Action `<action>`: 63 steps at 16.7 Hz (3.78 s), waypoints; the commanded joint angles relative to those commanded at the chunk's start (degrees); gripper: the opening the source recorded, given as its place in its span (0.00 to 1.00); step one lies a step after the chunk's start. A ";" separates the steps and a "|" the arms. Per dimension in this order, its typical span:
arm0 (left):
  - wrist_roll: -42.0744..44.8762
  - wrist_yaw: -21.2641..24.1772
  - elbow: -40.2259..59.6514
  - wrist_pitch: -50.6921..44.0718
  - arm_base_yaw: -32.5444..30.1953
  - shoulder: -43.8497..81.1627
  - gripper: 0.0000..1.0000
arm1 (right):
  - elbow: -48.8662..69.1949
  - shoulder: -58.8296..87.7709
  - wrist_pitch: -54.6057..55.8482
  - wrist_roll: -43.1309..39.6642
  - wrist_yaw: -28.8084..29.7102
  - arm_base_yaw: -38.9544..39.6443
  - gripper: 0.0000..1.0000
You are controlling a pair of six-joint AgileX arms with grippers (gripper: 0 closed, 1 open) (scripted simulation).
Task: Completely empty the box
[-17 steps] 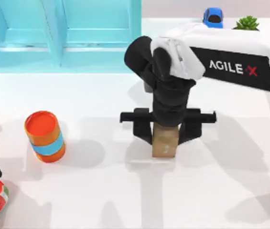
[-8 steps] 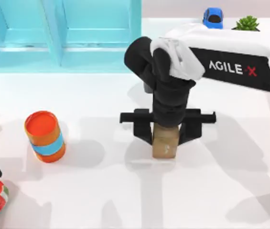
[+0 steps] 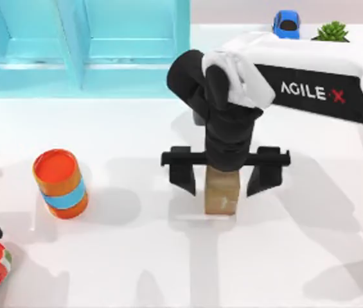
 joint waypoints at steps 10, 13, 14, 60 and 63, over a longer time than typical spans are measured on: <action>0.00 0.00 0.00 0.00 0.00 0.00 1.00 | 2.24 -0.27 -2.37 0.06 -0.02 -0.09 1.00; 0.00 0.00 0.00 0.00 0.00 0.00 1.00 | 7.58 -1.16 -8.97 -0.02 0.02 -0.04 1.00; 0.00 0.00 0.00 0.00 0.00 0.00 1.00 | 9.50 -1.53 -11.45 -0.04 0.02 -0.07 1.00; 0.00 0.00 0.00 0.00 0.00 0.00 1.00 | -10.59 -10.44 0.03 -64.04 -0.56 -64.74 1.00; 0.00 0.00 0.00 0.00 0.00 0.00 1.00 | -11.45 -10.29 1.09 -63.99 -0.53 -64.72 1.00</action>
